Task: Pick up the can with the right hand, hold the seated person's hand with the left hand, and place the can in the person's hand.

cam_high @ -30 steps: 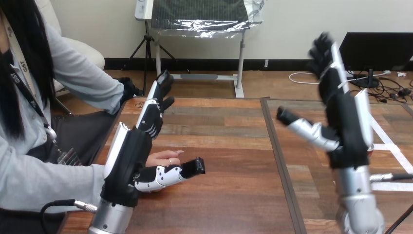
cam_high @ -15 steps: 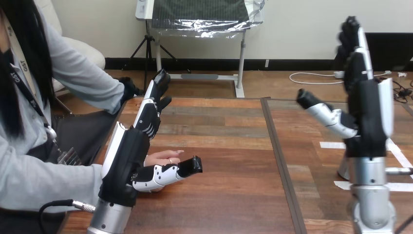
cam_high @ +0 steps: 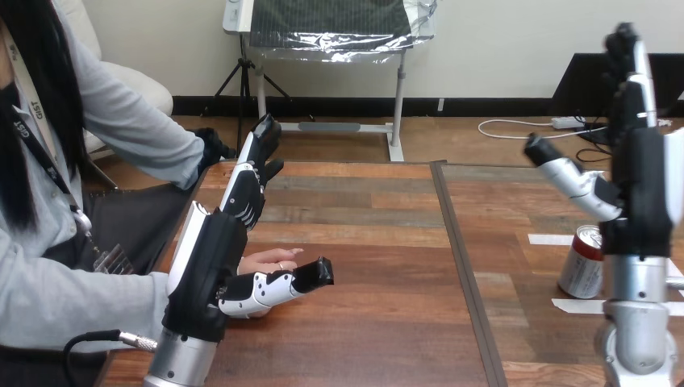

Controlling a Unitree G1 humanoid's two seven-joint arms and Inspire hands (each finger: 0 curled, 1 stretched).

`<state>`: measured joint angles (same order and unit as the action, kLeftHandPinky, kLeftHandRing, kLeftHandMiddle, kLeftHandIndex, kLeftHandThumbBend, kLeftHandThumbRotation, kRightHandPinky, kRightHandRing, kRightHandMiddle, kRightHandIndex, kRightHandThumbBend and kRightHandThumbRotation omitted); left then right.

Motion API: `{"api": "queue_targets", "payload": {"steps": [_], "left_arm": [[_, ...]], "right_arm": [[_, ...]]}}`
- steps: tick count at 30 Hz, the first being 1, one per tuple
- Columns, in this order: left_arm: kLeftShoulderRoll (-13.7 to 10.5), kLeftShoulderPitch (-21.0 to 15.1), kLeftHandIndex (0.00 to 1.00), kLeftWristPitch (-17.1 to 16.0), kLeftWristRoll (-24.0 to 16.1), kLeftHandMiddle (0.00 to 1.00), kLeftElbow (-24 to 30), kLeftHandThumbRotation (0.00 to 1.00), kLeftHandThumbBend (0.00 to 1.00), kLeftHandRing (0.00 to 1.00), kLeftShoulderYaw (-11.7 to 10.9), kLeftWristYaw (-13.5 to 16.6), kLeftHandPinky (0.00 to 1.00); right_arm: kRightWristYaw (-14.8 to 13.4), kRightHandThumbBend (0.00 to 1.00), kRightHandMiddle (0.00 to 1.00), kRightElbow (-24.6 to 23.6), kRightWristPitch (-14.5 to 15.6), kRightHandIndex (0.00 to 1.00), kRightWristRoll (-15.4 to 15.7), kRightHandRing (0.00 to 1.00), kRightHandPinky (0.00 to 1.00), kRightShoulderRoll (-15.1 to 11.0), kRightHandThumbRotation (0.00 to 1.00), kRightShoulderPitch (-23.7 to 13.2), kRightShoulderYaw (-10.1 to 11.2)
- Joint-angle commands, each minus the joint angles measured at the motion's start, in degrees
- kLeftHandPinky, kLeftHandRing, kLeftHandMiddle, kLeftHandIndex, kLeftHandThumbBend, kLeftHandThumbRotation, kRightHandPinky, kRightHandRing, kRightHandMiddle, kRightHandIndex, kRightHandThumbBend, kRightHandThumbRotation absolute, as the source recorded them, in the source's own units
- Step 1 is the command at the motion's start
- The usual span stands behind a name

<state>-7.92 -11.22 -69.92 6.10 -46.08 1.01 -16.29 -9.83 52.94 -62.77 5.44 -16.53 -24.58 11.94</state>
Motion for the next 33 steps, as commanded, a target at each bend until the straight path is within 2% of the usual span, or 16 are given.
{"api": "queue_targets", "payload": {"steps": [1, 16, 29, 33], "left_arm": [[-0.05, -2.60, 1.00, -0.45, 0.96, 1.00, 1.69, 0.49, 1.00, 1.00, -0.33, -0.57, 0.95], [-0.35, -2.72, 1.00, -0.54, 3.06, 1.00, 1.53, 0.47, 1.00, 1.00, -0.52, -2.99, 0.96], [-0.60, -2.97, 1.00, -0.70, 3.61, 1.00, 1.73, 0.47, 1.00, 1.00, -1.05, -3.59, 0.95], [-0.64, -3.15, 1.00, -0.93, 3.34, 1.00, 1.44, 0.47, 1.00, 1.00, -1.30, -3.45, 0.95]], "right_arm": [[-1.75, 1.00, 0.96, 1.44, 0.59, 0.97, 0.91, 0.96, 0.99, -1.92, 0.50, -5.55, 0.61], [-7.32, 1.00, 0.93, 6.18, 2.87, 0.96, 2.86, 0.95, 0.97, -4.14, 0.47, -6.24, 0.93], [-10.16, 1.00, 0.93, 10.37, 4.48, 0.97, 4.36, 0.95, 0.97, -5.71, 0.46, -6.35, 0.21], [-12.23, 1.00, 0.93, 11.40, 5.69, 0.97, 5.78, 0.95, 0.97, -6.15, 0.46, -6.26, -0.36]]}}
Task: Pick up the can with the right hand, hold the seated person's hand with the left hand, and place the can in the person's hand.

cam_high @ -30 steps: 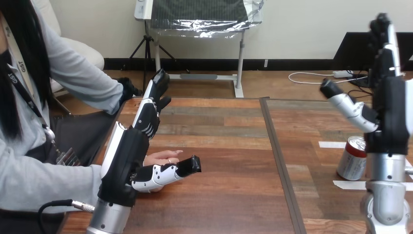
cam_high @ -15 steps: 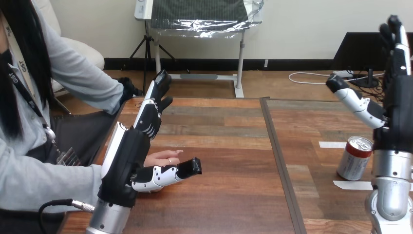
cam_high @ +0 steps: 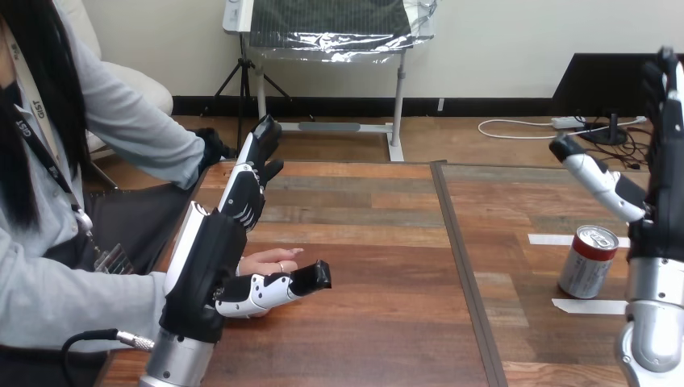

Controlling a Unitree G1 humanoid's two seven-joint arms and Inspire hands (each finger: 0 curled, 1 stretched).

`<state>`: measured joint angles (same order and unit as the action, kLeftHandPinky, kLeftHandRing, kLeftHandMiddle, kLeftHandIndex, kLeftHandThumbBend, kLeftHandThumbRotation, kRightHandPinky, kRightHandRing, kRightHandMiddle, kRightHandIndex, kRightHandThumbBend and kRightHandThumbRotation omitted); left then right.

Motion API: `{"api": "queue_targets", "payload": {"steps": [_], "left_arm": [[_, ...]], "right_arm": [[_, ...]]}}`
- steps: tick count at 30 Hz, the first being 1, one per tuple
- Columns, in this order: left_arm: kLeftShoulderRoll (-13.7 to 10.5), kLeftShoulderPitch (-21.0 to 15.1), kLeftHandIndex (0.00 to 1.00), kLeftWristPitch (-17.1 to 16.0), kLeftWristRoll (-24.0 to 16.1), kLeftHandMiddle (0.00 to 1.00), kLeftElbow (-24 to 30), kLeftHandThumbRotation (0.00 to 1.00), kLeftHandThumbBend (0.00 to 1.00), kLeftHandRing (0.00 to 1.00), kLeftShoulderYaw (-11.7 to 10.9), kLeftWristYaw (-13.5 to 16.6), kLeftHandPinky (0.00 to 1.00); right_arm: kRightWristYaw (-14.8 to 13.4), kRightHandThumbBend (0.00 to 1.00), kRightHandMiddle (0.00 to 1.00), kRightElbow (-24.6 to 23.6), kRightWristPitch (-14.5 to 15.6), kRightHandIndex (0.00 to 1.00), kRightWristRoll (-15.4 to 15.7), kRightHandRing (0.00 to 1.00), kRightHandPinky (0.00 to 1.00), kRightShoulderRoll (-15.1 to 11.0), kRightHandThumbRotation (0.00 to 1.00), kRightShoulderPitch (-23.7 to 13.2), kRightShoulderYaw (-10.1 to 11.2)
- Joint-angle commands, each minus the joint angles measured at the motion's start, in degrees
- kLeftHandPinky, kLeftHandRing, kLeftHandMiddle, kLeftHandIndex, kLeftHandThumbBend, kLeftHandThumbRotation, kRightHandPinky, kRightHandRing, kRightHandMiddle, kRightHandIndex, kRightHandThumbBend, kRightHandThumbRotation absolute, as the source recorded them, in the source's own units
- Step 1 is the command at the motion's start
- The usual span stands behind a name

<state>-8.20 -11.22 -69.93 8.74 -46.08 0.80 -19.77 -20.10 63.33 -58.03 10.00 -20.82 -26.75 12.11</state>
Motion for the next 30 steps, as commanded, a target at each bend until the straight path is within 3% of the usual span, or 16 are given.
{"api": "queue_targets", "payload": {"steps": [1, 14, 23, 30], "left_arm": [[-0.36, -3.16, 1.00, -0.95, 0.65, 1.00, 1.41, 0.48, 1.00, 1.00, -1.13, 0.05, 0.95], [-0.28, -3.06, 1.00, -1.06, 0.87, 1.00, 1.50, 0.48, 1.00, 1.00, -1.17, -0.26, 0.94], [-0.34, -3.27, 1.00, -1.50, 0.66, 1.00, 1.47, 0.49, 1.00, 0.99, -1.97, 0.27, 0.93], [-0.18, -3.13, 1.00, -0.81, 3.14, 1.00, 1.86, 0.49, 1.00, 1.00, -2.36, -0.65, 0.93]], "right_arm": [[-2.30, 1.00, 0.93, 1.23, 1.13, 0.97, 1.44, 0.95, 0.97, -1.92, 0.46, -4.07, -0.65], [-3.29, 1.00, 0.94, 3.44, 3.77, 0.99, 1.80, 0.96, 0.98, -1.75, 0.46, -3.60, -1.33], [-1.78, 1.00, 0.94, 4.67, 4.98, 1.00, 0.65, 0.96, 0.97, -1.36, 0.45, -3.18, -1.23], [-1.52, 1.00, 0.94, 5.31, 5.47, 0.99, 0.86, 0.97, 0.98, -1.32, 0.43, -2.61, -1.51]]}}
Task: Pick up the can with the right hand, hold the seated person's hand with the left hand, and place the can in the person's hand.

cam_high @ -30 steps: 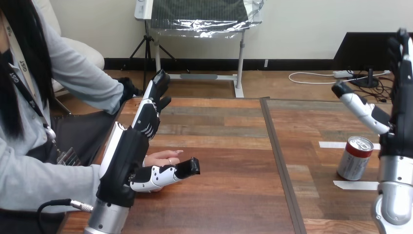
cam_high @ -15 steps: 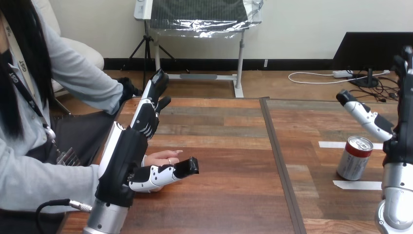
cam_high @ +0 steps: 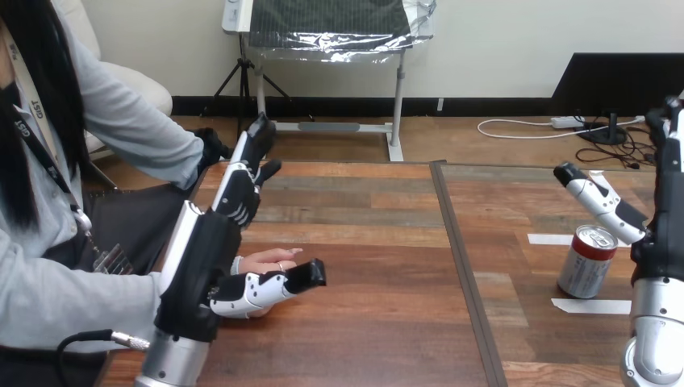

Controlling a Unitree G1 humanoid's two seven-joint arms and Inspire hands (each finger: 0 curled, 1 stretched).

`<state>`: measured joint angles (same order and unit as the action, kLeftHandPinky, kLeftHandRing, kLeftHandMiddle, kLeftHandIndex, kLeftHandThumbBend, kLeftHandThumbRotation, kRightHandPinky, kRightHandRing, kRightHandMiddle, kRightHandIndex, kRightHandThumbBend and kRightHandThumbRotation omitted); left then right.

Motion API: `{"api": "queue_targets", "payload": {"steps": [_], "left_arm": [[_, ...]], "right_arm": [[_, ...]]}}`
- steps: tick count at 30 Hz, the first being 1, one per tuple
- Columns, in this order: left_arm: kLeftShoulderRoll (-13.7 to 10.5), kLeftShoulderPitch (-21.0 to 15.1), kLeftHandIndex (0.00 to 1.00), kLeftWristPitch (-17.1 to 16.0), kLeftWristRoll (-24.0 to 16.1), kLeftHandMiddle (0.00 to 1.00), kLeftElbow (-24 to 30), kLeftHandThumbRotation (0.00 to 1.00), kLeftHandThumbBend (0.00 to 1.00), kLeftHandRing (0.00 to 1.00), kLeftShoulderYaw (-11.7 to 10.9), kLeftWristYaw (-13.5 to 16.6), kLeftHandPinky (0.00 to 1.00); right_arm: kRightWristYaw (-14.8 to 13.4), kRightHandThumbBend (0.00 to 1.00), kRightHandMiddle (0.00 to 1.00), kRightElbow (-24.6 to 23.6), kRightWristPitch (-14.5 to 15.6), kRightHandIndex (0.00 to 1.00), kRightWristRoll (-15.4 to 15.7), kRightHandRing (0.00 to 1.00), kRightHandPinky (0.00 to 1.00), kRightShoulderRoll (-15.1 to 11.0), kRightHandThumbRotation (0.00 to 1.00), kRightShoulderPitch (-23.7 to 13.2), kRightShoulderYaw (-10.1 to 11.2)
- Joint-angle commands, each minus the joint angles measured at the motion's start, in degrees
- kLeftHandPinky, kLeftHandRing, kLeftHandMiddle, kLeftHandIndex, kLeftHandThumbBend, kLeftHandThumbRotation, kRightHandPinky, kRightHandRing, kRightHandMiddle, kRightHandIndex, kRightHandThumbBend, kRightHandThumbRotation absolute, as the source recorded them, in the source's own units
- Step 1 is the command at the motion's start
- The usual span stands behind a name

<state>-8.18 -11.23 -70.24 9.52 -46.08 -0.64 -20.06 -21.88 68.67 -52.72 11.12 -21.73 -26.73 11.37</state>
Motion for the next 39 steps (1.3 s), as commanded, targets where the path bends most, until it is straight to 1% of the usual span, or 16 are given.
{"api": "queue_targets", "payload": {"steps": [1, 5, 11, 15, 23, 29, 34, 39], "left_arm": [[-0.25, -3.08, 1.00, -0.42, 2.53, 1.00, 1.92, 0.49, 1.00, 1.00, -0.98, -0.44, 0.93], [-0.42, -3.03, 1.00, -0.32, 3.08, 1.00, 2.04, 0.49, 1.00, 1.00, -1.17, -0.79, 0.94], [-0.70, -2.86, 1.00, -0.04, 3.95, 1.00, 2.40, 0.49, 1.00, 1.00, -1.21, -1.44, 0.94], [-0.87, -2.68, 1.00, 0.27, 4.70, 1.00, 2.68, 0.49, 1.00, 1.00, -1.07, -2.14, 0.94], [-0.67, -2.71, 1.00, 0.03, 5.05, 1.00, 2.68, 0.50, 1.00, 1.00, -1.30, -2.63, 0.93], [-0.54, -2.73, 1.00, 0.20, 5.24, 1.00, 2.81, 0.49, 1.00, 1.00, -1.38, -2.88, 0.93], [-0.49, -2.80, 1.00, 0.07, 5.26, 1.00, 2.67, 0.49, 1.00, 0.99, -1.42, -2.99, 0.93], [-0.34, -2.82, 1.00, 0.12, 5.56, 1.00, 2.50, 0.49, 1.00, 0.99, -1.38, -3.21, 0.93]], "right_arm": [[0.14, 1.00, 0.94, 0.05, 0.27, 0.99, -0.10, 0.97, 0.98, -0.45, 0.43, -2.55, -0.86], [-0.18, 1.00, 0.94, 0.36, 0.69, 0.99, 0.27, 0.96, 0.98, -0.52, 0.43, -2.27, -1.14], [-0.01, 1.00, 0.93, 0.81, 1.57, 0.99, 0.03, 0.96, 0.97, -0.39, 0.44, -1.84, -1.22], [-0.71, 1.00, 0.93, 1.04, 1.85, 0.99, 0.38, 0.96, 0.97, -0.36, 0.45, -1.40, -1.54], [-0.70, 1.00, 0.93, 1.48, 2.37, 0.99, 0.15, 0.95, 0.96, -0.10, 0.45, -0.61, -1.82], [-1.98, 1.00, 0.93, 1.68, 3.71, 1.00, 1.06, 0.96, 0.95, -0.07, 0.50, 0.12, -2.73], [-1.84, 1.00, 0.93, 1.87, 5.00, 1.00, 0.50, 0.95, 0.95, 0.53, 0.52, 0.70, -2.69], [-1.24, 1.00, 0.94, 1.95, 5.44, 1.00, 0.15, 0.96, 0.94, 0.93, 0.53, 1.37, -2.77]]}}
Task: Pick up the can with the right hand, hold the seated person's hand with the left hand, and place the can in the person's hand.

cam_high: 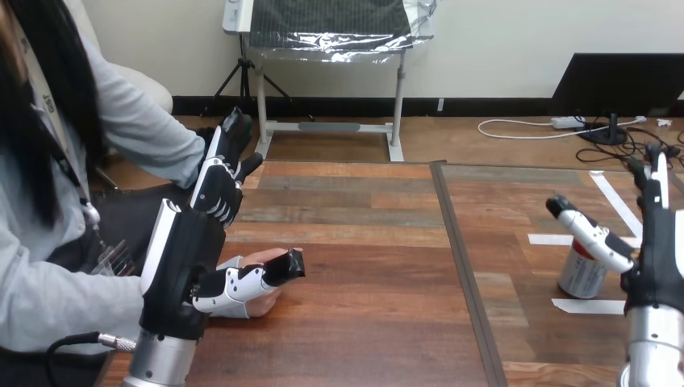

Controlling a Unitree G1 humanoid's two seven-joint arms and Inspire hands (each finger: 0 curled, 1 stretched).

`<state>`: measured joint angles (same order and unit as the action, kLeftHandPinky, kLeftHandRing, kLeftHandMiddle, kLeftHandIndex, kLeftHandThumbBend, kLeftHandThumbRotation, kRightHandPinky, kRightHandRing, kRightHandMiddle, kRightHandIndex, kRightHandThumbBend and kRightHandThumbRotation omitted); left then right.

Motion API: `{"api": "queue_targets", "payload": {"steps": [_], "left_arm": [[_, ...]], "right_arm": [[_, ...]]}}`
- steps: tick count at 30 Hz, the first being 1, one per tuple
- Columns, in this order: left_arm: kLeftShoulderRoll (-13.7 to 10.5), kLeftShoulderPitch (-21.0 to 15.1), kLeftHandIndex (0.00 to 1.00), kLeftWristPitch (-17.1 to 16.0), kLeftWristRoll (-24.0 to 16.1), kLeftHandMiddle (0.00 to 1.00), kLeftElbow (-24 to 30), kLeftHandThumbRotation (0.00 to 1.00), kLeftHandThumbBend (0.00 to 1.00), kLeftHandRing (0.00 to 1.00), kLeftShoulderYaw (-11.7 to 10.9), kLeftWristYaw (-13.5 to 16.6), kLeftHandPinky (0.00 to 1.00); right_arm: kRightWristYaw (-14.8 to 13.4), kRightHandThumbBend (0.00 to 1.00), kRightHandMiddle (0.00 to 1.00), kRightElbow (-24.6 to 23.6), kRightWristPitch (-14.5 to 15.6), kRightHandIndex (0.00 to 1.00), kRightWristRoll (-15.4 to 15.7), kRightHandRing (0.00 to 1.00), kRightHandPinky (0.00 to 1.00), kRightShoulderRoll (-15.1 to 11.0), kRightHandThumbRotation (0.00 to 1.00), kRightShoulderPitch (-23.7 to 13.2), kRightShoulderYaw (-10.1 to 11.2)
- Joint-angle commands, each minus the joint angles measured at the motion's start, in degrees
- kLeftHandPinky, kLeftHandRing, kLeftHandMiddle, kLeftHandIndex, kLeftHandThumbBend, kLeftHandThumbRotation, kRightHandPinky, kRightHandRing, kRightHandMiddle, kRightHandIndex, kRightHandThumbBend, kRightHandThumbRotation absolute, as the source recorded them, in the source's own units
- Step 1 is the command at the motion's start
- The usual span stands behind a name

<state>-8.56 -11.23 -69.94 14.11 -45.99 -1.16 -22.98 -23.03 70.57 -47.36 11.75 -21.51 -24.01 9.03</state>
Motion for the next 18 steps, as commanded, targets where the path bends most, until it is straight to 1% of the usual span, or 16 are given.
{"api": "queue_targets", "payload": {"steps": [1, 5, 11, 18], "left_arm": [[0.07, -2.82, 1.00, -0.20, 1.00, 1.00, 2.35, 0.49, 1.00, 0.99, -0.87, -0.31, 0.93], [0.23, -2.83, 1.00, -0.25, 1.03, 1.00, 2.21, 0.49, 1.00, 0.99, -0.94, -0.33, 0.93], [0.29, -2.88, 1.00, -0.64, 0.16, 1.00, 2.03, 0.49, 1.00, 0.99, -1.22, 0.24, 0.93], [0.24, -2.84, 1.00, -0.39, 0.37, 1.00, 2.32, 0.49, 1.00, 0.99, -1.15, 0.09, 0.93]], "right_arm": [[0.10, 1.00, 0.94, 0.09, 0.06, 1.00, -0.63, 0.96, 0.94, 0.80, 0.52, -1.23, -0.37], [0.73, 1.00, 0.94, 0.26, 0.08, 1.00, -1.13, 0.96, 0.94, 1.15, 0.51, -0.83, -0.21], [0.47, 1.00, 0.94, 0.51, 0.49, 1.00, -1.13, 0.95, 0.94, 1.50, 0.51, -0.39, -0.35], [4.14, 1.00, 0.95, 0.80, 0.35, 1.00, -3.98, 0.96, 0.95, 2.45, 0.50, -0.14, 1.16]]}}
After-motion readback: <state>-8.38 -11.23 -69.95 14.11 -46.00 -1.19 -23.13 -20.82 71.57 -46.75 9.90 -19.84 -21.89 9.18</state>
